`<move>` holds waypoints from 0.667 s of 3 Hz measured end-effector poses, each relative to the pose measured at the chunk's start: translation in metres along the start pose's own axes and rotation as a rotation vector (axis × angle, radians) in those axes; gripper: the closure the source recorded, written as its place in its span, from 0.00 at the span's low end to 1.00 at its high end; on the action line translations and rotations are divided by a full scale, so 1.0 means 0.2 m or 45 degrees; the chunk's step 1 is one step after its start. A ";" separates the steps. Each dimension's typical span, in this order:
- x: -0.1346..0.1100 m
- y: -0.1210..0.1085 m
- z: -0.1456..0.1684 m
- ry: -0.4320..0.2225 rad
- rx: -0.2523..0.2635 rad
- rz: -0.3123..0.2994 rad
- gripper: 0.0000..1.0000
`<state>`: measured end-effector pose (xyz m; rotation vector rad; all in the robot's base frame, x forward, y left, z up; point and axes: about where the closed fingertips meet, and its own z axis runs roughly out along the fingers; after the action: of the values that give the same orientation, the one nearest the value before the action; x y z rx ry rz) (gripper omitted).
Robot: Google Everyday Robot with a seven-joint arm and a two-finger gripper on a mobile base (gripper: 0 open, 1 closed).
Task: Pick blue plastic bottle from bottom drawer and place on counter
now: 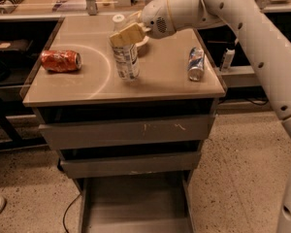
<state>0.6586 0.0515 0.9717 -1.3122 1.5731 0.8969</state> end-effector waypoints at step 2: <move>0.04 -0.11 0.04 0.027 -0.070 0.063 1.00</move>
Offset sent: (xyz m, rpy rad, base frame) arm 0.0335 -0.0064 -0.0089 -0.0085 0.0860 0.0335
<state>0.6817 0.0529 0.9613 -1.3299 1.6138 0.9660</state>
